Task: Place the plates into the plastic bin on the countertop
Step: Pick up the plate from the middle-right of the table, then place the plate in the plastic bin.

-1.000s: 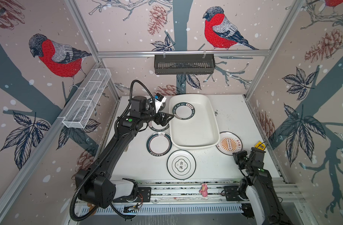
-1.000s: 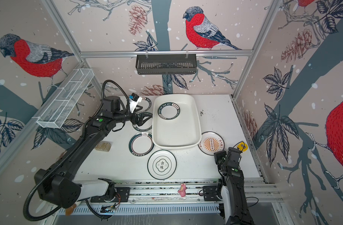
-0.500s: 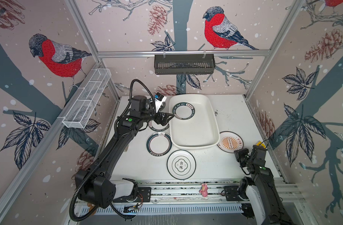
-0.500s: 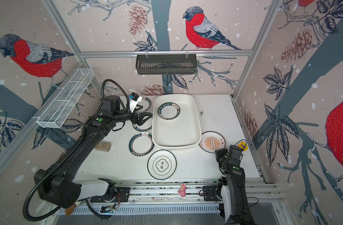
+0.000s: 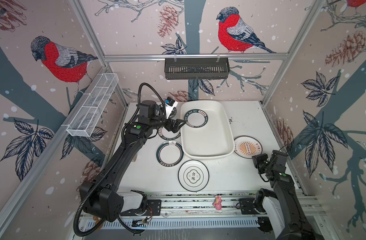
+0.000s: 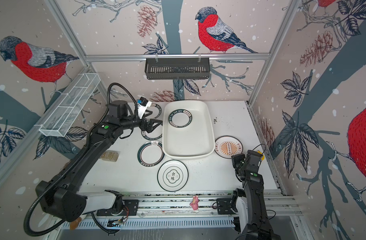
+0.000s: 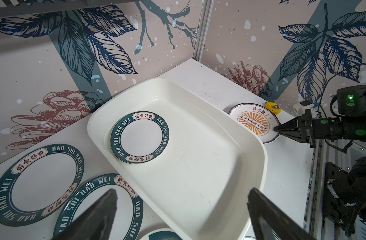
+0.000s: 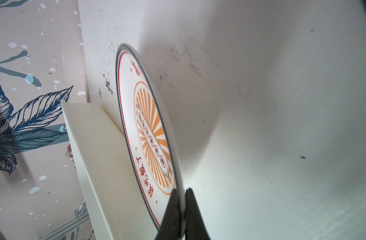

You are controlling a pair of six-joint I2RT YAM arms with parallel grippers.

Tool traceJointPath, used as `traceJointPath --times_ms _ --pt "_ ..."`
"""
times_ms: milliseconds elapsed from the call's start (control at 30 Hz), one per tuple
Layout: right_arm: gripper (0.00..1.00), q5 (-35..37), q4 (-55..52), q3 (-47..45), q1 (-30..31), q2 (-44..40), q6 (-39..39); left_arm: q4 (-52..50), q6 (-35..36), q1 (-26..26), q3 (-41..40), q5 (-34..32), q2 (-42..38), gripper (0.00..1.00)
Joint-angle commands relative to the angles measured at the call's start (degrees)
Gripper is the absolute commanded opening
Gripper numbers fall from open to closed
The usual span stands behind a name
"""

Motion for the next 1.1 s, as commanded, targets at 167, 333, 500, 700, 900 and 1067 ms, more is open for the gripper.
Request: traceJointPath --times_ms 167,333,500,700,900,1067 --pt "0.03 1.02 3.36 4.33 -2.02 3.77 -4.77 0.08 0.52 -0.07 1.03 0.95 -0.07 0.97" --pt "0.03 1.88 4.57 6.70 -3.56 5.71 -6.70 -0.36 0.61 -0.03 1.00 0.87 -0.12 0.97" --pt "0.03 2.48 6.73 8.35 -4.69 6.93 -7.11 -1.36 1.01 -0.05 1.26 0.42 0.19 0.97" --pt "0.04 2.74 11.16 10.13 -5.32 9.04 -6.75 -2.39 1.23 0.03 1.66 0.37 0.47 0.97" --pt "0.04 2.60 13.85 13.96 -5.40 13.25 -7.81 -3.43 1.82 0.03 0.13 -0.92 0.01 0.97" --pt "0.04 2.67 14.82 18.07 -5.34 15.67 -9.18 -4.61 1.84 0.03 0.86 -1.78 -0.12 0.97"
